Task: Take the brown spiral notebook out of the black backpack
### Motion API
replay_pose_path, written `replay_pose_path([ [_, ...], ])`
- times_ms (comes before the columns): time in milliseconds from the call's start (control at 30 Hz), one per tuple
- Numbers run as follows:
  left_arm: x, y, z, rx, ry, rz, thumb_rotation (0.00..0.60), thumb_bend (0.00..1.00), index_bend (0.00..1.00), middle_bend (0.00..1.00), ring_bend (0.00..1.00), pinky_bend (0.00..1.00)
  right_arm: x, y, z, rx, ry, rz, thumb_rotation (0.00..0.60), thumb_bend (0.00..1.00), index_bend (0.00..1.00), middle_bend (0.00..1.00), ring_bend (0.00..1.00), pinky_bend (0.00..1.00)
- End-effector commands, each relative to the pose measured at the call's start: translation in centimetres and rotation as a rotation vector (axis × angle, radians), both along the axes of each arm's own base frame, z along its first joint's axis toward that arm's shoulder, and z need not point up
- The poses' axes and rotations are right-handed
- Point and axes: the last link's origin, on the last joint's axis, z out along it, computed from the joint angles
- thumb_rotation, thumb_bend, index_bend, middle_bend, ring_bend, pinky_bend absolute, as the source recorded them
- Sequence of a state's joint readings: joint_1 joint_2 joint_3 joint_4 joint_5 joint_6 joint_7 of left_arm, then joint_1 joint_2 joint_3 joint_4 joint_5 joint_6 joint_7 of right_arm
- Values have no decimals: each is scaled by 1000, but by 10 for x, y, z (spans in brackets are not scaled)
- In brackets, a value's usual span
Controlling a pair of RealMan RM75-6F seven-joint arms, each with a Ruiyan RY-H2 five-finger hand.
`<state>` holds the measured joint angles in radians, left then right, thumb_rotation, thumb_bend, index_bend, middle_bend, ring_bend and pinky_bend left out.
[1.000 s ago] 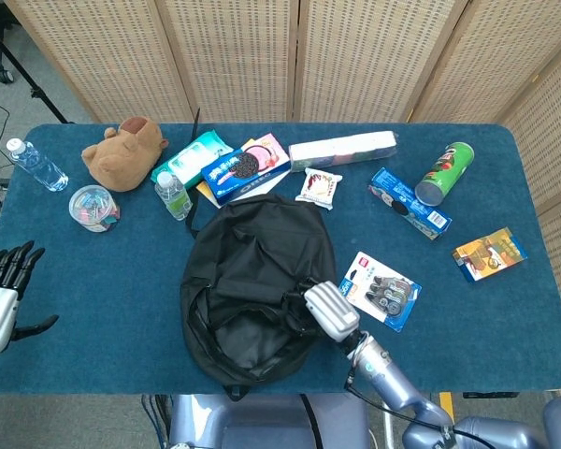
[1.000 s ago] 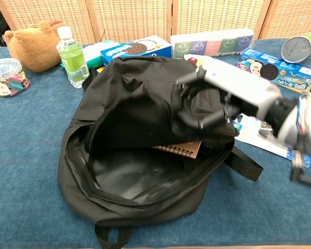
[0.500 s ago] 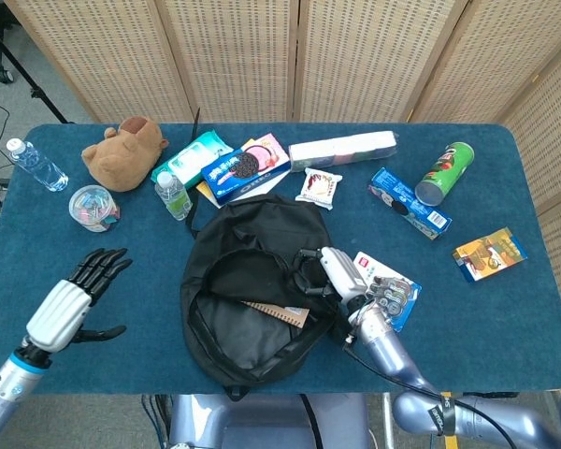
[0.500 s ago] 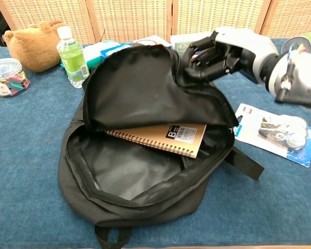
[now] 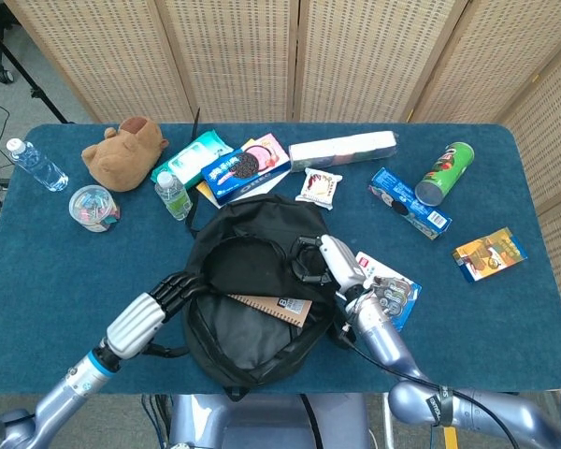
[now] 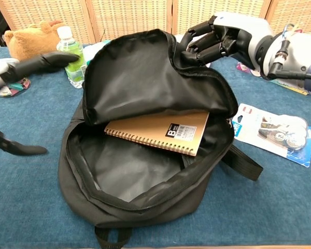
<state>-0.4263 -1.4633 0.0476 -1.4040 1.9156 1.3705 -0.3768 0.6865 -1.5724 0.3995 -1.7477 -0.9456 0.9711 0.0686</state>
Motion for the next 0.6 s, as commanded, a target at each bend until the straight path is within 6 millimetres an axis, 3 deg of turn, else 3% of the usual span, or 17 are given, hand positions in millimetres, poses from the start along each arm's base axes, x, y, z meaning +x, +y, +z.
replay_pose_path([
  [33,4,-3,-15,-29,0,-31,600,0,52,0,5,111,2,-3,2,2,-8,-10,600,646,609,667,465,278],
  [333,7,-13,-53,-85,41,-77,600,0,103,0,18,130,5,-7,9,4,-4,-20,600,672,614,671,465,278],
  [600,17,2,-78,-82,77,-75,600,0,106,0,19,130,8,-7,12,4,2,-21,600,672,614,671,465,278],
])
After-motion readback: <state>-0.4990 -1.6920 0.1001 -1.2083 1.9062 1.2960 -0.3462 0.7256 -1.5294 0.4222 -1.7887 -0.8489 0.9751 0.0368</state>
